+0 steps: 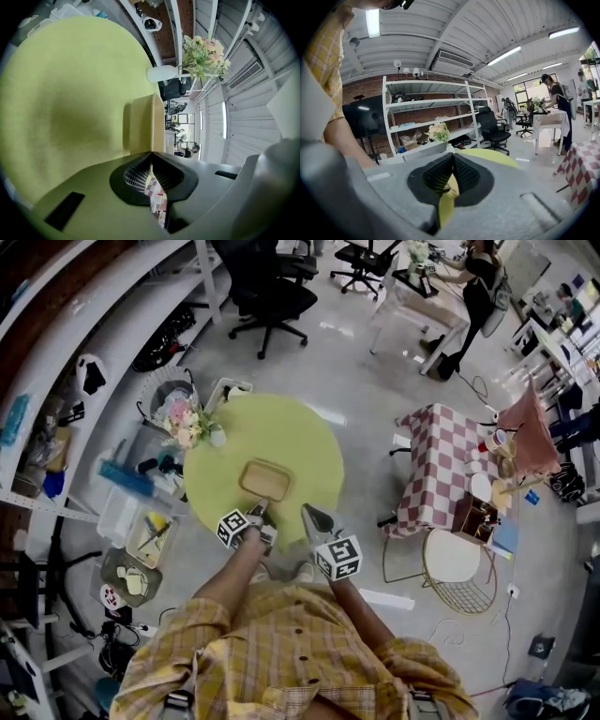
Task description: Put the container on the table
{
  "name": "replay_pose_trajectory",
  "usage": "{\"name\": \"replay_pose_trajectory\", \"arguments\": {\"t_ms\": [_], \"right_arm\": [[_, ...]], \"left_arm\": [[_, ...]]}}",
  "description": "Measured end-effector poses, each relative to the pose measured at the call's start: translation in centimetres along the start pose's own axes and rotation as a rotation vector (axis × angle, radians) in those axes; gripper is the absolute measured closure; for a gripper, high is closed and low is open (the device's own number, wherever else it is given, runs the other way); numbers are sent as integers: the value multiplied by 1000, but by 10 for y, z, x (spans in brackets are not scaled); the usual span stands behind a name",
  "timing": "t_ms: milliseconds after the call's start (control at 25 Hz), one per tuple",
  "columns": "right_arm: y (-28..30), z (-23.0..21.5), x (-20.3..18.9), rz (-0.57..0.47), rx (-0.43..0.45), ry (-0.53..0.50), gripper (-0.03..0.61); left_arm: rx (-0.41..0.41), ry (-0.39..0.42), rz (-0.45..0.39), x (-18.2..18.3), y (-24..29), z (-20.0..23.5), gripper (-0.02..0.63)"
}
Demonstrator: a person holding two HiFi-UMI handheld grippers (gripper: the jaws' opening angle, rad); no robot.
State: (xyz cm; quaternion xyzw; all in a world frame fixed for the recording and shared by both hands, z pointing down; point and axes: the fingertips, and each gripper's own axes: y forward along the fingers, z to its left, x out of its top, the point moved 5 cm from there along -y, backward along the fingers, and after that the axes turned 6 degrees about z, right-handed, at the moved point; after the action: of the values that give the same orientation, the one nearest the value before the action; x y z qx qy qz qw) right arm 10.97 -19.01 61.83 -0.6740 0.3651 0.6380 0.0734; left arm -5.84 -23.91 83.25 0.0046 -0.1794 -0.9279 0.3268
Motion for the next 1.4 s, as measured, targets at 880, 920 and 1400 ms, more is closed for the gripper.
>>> {"name": "replay_pose_trajectory", "arguments": {"t_ms": [880, 920, 1400], "right_arm": [[1, 3, -4, 21, 2, 11, 580], [1, 2, -4, 20, 2, 12, 580], [0, 4, -7, 20, 1, 18, 580]], "left_arm": [[-27, -51, 19, -2, 9, 15, 595], [-29, -47, 23, -3, 10, 15, 594], [4, -38, 32, -8, 0, 23, 495]]}}
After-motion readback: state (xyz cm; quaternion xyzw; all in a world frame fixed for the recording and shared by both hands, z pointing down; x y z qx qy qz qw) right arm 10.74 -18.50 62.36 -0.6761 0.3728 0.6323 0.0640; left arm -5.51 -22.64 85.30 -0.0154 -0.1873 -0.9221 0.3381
